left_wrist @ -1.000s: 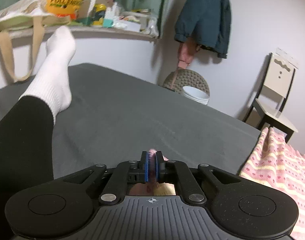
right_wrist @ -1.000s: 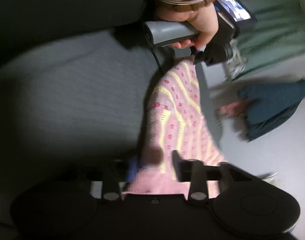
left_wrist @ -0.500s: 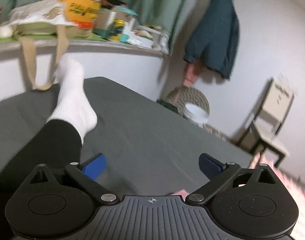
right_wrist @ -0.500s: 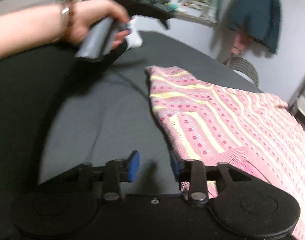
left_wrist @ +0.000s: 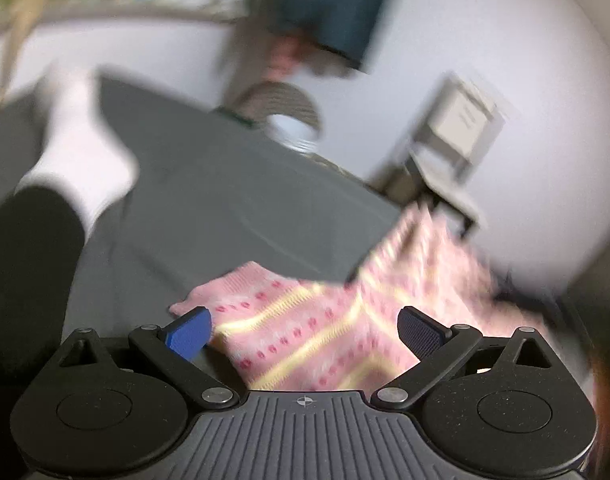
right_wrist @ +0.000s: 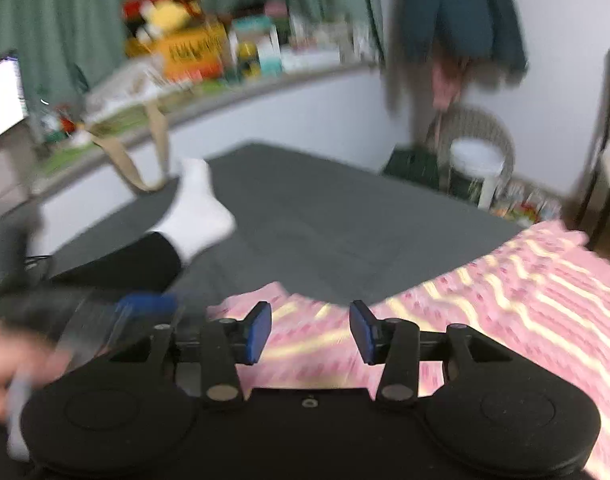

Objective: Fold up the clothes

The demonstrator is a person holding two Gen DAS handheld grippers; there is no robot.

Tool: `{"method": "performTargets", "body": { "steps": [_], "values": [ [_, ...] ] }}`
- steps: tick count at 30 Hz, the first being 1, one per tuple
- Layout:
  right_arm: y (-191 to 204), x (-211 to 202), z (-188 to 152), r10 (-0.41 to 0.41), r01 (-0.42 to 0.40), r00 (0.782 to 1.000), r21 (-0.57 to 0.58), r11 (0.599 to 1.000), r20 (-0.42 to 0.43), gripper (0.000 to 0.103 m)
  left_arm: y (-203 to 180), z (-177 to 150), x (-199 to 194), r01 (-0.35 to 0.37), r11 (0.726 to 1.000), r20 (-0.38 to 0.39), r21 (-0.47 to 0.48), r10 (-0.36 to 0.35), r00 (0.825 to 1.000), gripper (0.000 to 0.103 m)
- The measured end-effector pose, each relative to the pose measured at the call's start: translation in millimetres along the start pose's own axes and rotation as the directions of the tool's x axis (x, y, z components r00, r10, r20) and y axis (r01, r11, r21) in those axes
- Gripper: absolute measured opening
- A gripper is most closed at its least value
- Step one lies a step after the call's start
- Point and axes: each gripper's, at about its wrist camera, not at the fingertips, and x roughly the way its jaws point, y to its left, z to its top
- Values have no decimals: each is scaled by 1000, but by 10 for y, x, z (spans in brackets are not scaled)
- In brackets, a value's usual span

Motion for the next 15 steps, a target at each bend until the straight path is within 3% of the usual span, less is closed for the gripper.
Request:
{"method": "performTargets", "body": {
  "steps": [2,3,8,13,15],
  "values": [
    [-119,520,234,15,-19,996,-52,998,-84,35,-202,-121,67,-71,984,12,165,70,997,100],
    [-138,773,319,28,-41,991,-96,995,-129,33,-258,-162,100,-78,976,23,203,75,997,100],
    [-85,1523,483,95,-159,942,-178,971,-323,32,-231,-181,144,12,975,102,222,-35,994,100],
    [78,1792,412,137,-298,880,-306,904,-454,32,-20,-265,337,57,986,-3,154,-57,998,100],
    [146,1833,383,137,-325,868,-338,883,-477,32,43,-285,407,57,991,-44,118,-52,998,100]
  ]
}}
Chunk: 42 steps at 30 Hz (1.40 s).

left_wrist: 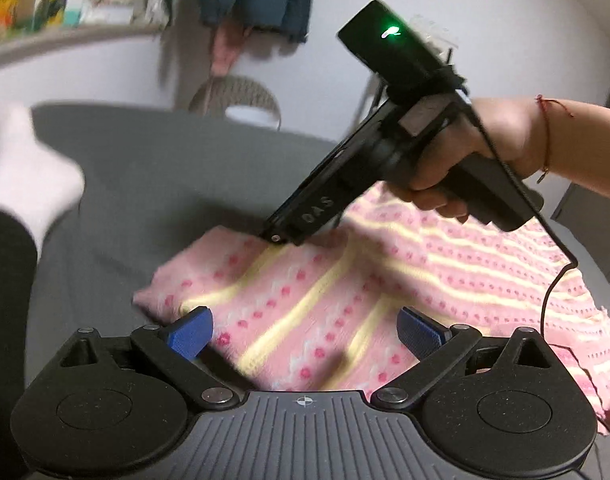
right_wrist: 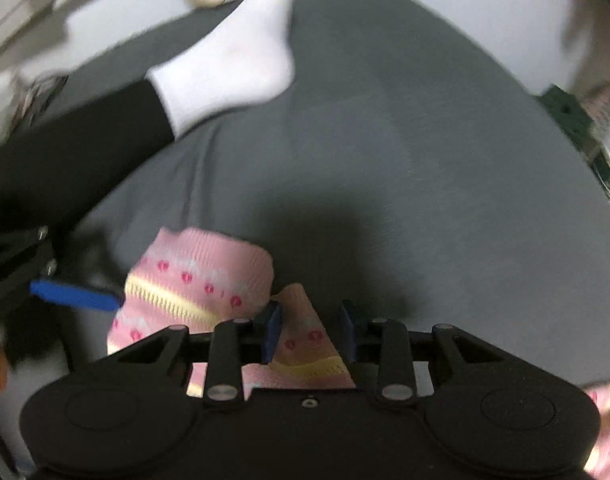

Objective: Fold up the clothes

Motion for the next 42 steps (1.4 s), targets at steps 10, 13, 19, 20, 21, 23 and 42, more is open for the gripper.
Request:
{"method": "performTargets", "body": {
  "steps": [10,13,19,20,21,23,42],
  "values": [
    [158,-140,-55,-98,106,989,-74,992,112,4,-35,-120,-8,-91,995,-13,31,91,996,100],
    [13,-242,-86,-155,142,962,75,987,225,4,-83,-106,-63,-158,986,48,59,156,987,100],
    [-157,-45,-239,-172,122,964,243,962,200,6,102,-100,-27,-197,978,38,-70,200,979,100],
    [-179,-41,-260,-166,106,964,273,956,206,8,182,-107,-27,-169,976,34,-137,175,984,100],
    [-194,-68,-271,-152,83,964,296,952,219,10,261,-115,-27,-142,969,31,-204,151,988,100],
    [-206,-157,-290,-131,43,959,324,945,252,13,421,-131,-29,-82,939,34,-335,99,994,100],
    [1343,-691,-1409,-87,-30,944,342,939,320,34,940,-305,470,179,524,146,-833,-103,984,41]
  ]
}}
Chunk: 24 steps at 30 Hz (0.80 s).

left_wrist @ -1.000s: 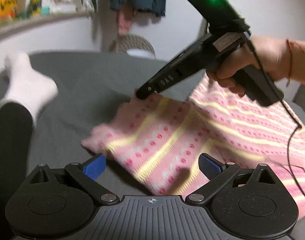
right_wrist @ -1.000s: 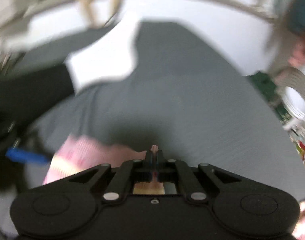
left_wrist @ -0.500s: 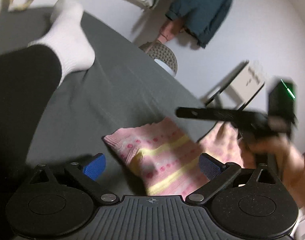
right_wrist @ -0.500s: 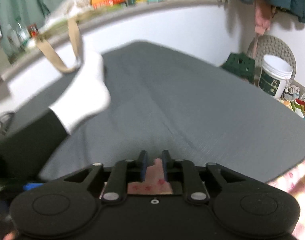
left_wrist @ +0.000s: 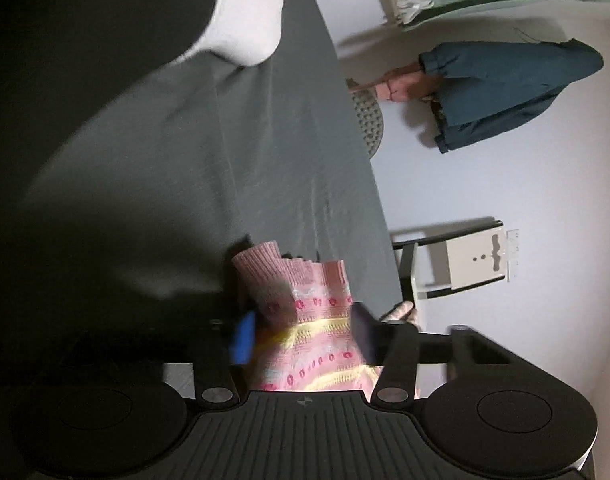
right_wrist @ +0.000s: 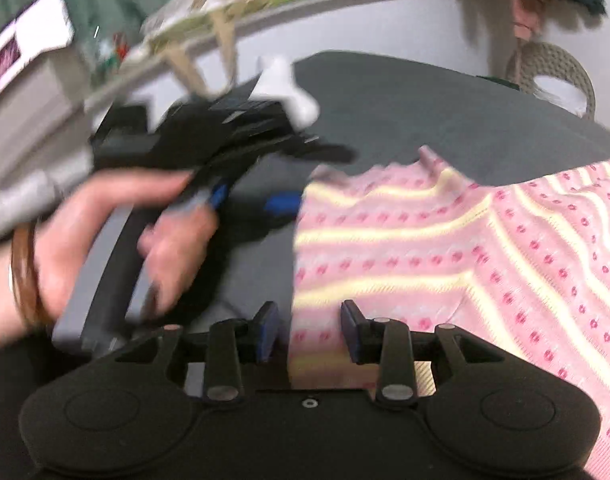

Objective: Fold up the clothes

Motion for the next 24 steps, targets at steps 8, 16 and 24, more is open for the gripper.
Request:
{"method": "performTargets", "body": {
  "steps": [8,16,24],
  "values": [
    [151,119,-215,-23,23,1000,9,1000,-21,49,-375,-70,-108,-151,929,167,338,99,981,3],
    [180,-30,-144,-16,16,1000,-3,1000,-11,51,-456,-39,-40,-384,781,273,492,281,920,3],
    [208,-526,-440,-216,213,972,-40,976,-95,51,-696,-104,-81,-413,711,294,569,294,910,3]
  ]
}}
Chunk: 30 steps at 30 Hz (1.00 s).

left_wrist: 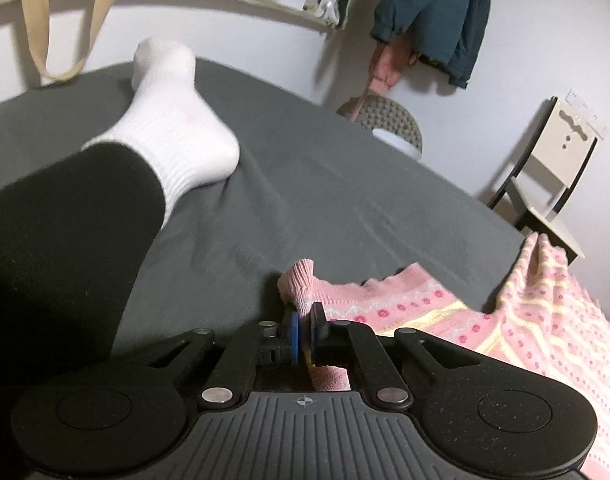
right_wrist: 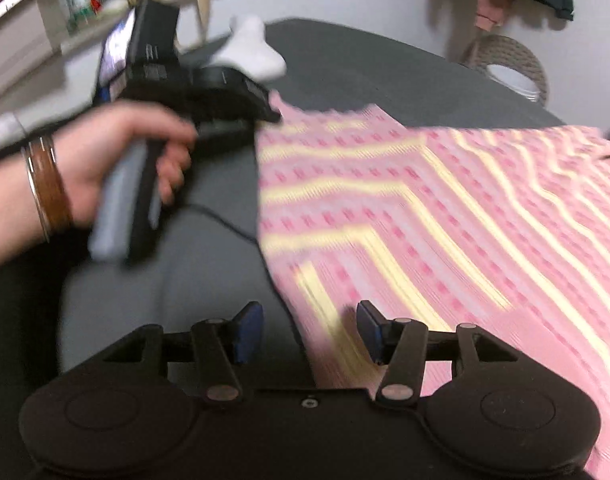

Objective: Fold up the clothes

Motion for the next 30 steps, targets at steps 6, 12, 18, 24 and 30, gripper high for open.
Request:
{"method": "performTargets", "body": {
  "steps": [6,12,18,24,30],
  "values": [
    [308,28,-391,-175,173,984,-176,969,-1,51,-38,2,-479,-128,989,189,78,111,976,51],
    [784,169,-615,-321,355,935,-427,832,150,47,-162,25,-694,-78,986,307,149,29,951,91],
    [974,331,-675,-467,499,859,-549,670,211,37,-345,-25,-600,74,962,211,264,-132,969,91],
    [908,305,-608,-383,399,913,-507,764,142,7,-472,-83,-607,112,938,144,328,-167,975,91],
    [807,149,-463,-255,258,965,-390,884,59,25,-424,-41,-690,150,945,149,290,-200,968,91]
  ]
}}
